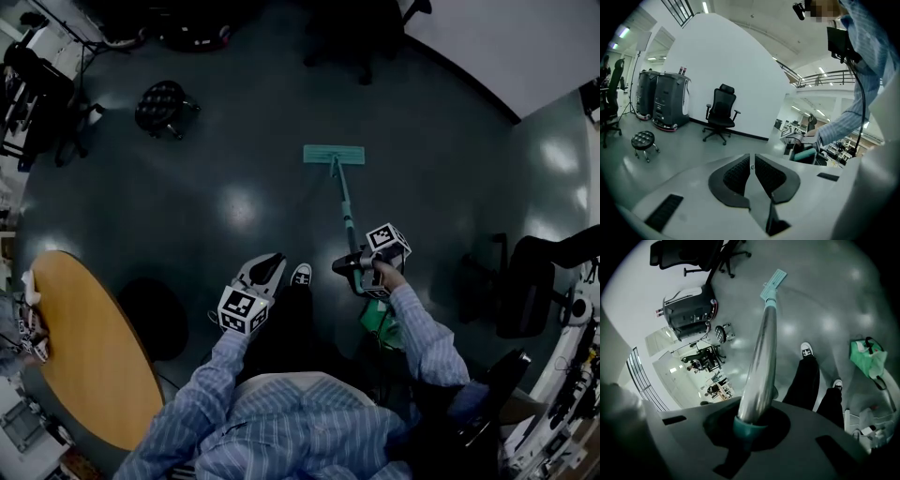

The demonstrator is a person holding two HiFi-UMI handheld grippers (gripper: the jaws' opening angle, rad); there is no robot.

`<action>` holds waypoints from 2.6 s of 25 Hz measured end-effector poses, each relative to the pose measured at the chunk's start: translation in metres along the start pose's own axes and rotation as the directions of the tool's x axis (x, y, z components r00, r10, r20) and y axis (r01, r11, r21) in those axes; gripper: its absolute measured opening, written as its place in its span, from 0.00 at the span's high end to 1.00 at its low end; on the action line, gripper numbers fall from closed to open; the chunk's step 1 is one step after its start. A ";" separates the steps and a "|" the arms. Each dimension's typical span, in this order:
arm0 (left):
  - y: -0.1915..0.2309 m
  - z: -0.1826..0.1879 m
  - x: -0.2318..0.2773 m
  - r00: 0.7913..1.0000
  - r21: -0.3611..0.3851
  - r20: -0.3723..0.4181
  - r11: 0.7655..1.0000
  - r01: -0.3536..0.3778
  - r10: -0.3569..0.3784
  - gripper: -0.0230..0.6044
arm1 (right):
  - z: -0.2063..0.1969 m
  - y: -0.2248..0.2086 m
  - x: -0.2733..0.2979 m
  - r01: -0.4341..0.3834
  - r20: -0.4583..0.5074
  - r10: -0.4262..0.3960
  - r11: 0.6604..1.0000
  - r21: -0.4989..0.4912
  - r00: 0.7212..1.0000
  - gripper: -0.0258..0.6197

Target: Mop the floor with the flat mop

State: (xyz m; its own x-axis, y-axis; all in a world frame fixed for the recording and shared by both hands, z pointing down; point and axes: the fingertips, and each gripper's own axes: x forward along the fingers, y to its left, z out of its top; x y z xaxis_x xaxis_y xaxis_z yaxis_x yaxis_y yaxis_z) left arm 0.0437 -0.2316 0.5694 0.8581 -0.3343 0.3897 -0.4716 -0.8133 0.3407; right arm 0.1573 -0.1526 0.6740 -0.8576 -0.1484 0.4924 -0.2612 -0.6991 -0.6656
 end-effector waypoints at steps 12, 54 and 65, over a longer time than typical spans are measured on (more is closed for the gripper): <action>0.085 0.030 0.037 0.997 -0.011 0.041 0.998 -0.064 0.065 0.92 | 0.213 0.123 -0.022 0.041 0.064 -0.039 0.999 -0.030 0.997 0.95; -0.065 -0.065 -0.104 0.998 -0.011 0.057 1.000 -0.016 0.016 0.92 | -0.025 -0.054 0.002 0.092 0.140 -0.099 0.994 0.056 0.985 0.95; -0.161 -0.117 -0.194 0.987 -0.022 0.158 0.999 -0.033 0.036 0.92 | -0.216 -0.198 0.028 0.133 0.078 -0.135 0.991 0.032 0.988 0.95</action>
State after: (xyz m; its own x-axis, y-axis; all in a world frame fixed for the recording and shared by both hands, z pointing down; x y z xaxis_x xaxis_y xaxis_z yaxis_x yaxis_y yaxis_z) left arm -0.0701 0.0198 0.5390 0.8619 -0.4345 0.2614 -0.5039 -0.7912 0.3466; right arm 0.0887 0.1330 0.6983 -0.7775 -0.1065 0.6198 -0.3582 -0.7349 -0.5758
